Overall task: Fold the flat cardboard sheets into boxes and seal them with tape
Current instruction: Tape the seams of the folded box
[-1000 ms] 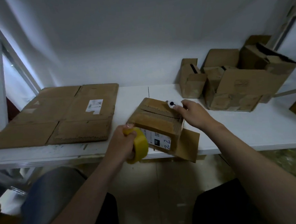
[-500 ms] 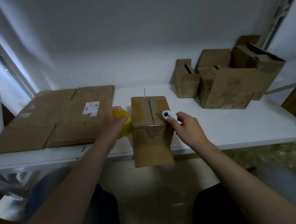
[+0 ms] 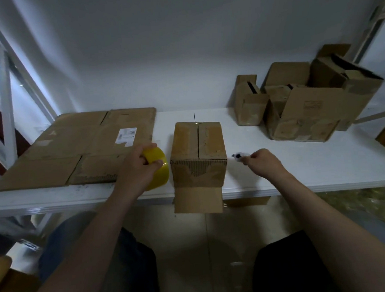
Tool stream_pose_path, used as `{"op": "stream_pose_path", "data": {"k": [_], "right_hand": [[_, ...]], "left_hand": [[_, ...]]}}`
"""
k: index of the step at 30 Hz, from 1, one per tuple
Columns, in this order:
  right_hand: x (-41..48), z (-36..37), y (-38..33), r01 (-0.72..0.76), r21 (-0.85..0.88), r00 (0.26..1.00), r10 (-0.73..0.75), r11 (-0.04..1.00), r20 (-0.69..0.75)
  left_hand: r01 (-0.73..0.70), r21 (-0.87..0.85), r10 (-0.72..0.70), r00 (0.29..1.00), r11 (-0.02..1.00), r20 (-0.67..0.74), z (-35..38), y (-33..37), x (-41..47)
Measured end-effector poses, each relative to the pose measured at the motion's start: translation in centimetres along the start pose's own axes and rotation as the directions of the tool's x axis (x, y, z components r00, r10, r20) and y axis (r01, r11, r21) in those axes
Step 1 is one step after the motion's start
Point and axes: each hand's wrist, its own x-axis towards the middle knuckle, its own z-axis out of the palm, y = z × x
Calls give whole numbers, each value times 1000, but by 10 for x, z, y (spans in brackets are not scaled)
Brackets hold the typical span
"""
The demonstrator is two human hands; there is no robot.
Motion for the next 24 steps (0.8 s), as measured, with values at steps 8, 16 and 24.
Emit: {"op": "stream_pose_path", "data": {"k": [8,16,24], "right_hand": [[7,3,2,-91,-5,991,91,996,101],[-43,-18,-19,126,-67,991,-123,990,51],[-141,-23,-83,467,268,862,-502,843,75]], "left_hand": [[-51,-4,51,998,999,44,-2,9,-19],[-8,-87,17,994,996,105,-3,23,-39],[161,-272,-75,950,949,303,9,57,-64]]}}
